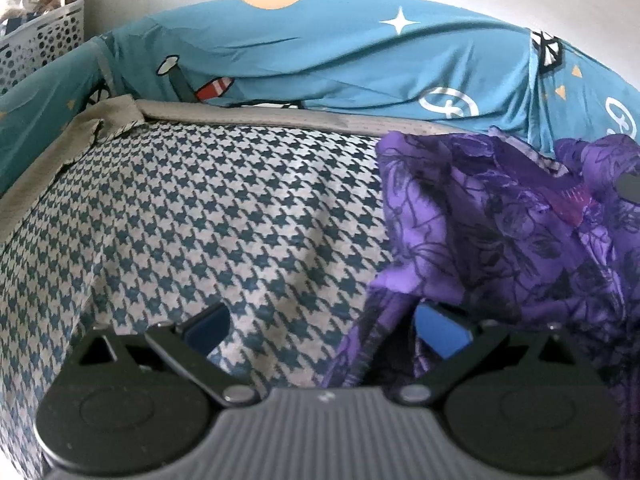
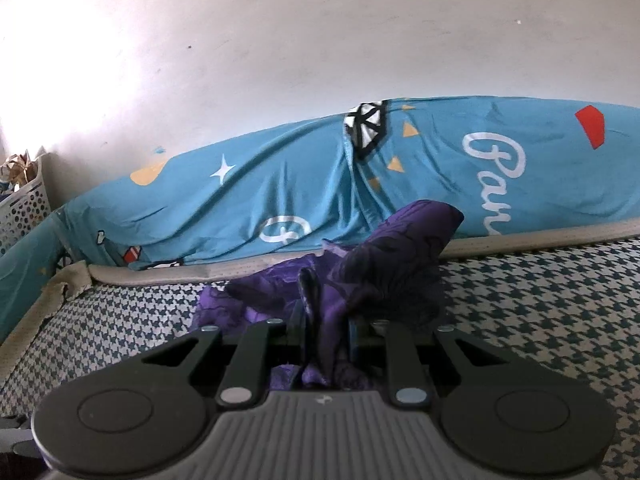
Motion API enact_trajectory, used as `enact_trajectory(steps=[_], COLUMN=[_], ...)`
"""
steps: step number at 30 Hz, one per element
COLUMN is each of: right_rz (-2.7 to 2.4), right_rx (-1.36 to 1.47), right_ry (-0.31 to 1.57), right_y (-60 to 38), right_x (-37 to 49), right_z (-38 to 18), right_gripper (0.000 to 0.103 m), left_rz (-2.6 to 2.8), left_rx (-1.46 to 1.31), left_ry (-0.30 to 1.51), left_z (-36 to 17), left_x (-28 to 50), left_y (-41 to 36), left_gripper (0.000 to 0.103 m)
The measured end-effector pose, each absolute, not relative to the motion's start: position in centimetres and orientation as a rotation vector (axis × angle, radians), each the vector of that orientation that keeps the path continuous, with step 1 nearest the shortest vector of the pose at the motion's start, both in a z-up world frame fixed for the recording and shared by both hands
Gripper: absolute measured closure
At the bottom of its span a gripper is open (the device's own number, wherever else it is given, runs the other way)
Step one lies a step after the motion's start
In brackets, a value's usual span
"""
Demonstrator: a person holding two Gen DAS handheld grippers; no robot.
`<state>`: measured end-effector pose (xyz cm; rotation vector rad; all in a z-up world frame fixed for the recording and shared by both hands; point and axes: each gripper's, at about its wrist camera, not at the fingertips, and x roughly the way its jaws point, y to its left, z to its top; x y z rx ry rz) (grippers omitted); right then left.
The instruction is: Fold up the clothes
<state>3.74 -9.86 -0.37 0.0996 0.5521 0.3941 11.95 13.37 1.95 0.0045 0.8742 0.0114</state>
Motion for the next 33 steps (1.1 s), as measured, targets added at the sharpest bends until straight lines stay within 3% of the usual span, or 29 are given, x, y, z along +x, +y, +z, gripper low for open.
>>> enact_trajectory(steps=[26, 31, 33], right_rz=[0.577, 0.609, 0.625], right_rx=[0.025, 0.009, 0.0], right_ry=[0.542, 0.596, 0.596], right_y=[2.3, 3.3, 3.3], right_x=[3.1, 3.5, 3.4], right_z=[-3.1, -5.4, -5.8], right_gripper=[0.083, 0.077, 0.07], left_rz=[0.113, 0.123, 0.125], left_rx=[-0.155, -0.18, -0.191], left_ry=[0.862, 0.874, 0.875], left_z=[3.6, 3.5, 3.5], left_x=[12.1, 12.4, 12.4], left_y=[20.5, 21.1, 21.3], left_gripper=[0.0, 0.0, 0.0])
